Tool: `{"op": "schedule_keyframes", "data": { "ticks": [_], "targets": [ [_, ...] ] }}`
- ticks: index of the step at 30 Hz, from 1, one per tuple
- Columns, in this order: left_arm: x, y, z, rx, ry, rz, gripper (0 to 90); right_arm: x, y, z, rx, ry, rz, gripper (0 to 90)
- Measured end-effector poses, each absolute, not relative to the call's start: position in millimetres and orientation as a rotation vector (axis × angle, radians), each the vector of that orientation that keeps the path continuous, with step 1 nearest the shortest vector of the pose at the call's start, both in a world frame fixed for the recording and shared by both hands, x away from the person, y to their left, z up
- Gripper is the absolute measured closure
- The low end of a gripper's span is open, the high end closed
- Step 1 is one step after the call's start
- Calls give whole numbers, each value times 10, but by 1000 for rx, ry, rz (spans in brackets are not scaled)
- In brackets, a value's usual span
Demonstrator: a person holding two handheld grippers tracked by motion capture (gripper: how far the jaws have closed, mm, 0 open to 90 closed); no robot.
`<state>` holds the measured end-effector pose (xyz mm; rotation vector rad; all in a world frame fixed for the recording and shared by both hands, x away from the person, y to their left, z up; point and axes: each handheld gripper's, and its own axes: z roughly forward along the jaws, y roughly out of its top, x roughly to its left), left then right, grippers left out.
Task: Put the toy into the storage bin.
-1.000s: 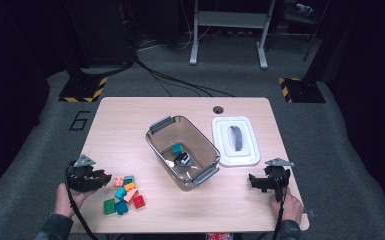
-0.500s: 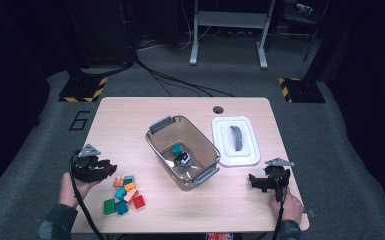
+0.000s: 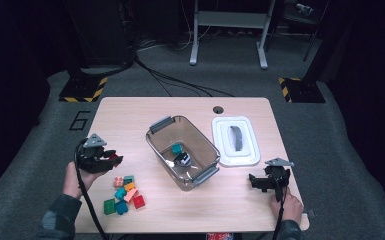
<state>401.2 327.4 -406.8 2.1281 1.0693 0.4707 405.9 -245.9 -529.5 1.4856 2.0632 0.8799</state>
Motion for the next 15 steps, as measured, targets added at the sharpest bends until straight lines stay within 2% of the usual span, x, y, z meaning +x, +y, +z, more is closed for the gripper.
{"op": "schedule_keyframes", "data": {
  "ticks": [15],
  "targets": [
    [4203,3041,-3747,2154,977,508,592,4059,-2460,-5295,1485,2064,880,0]
  ]
}}
